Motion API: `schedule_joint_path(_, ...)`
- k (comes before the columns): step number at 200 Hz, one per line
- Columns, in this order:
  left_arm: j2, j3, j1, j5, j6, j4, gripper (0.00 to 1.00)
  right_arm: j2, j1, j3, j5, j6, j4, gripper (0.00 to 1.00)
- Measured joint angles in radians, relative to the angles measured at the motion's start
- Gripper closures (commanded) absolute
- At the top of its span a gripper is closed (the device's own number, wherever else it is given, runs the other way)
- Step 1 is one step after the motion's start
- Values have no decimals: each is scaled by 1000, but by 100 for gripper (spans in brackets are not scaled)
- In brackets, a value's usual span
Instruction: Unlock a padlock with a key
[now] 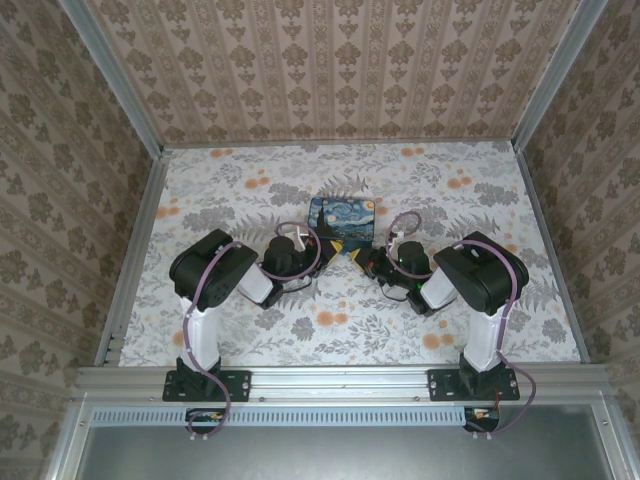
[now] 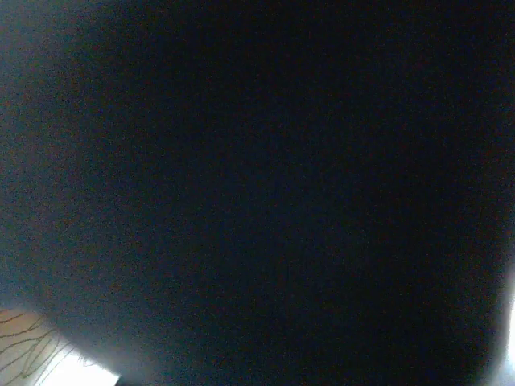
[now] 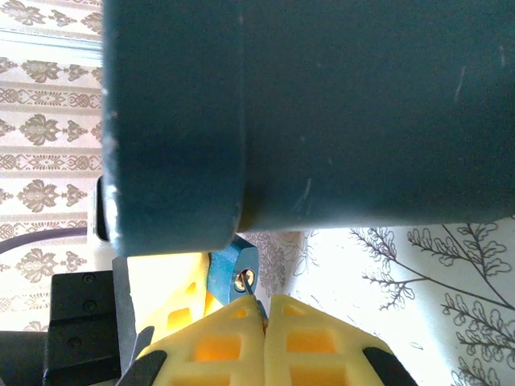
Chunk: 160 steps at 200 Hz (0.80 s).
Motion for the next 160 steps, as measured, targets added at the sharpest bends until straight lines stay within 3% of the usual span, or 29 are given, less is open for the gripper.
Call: schedule_joint_path(160,-68,6,10,-31,-138,-31,100,24,-51,60,-117,23,51,100)
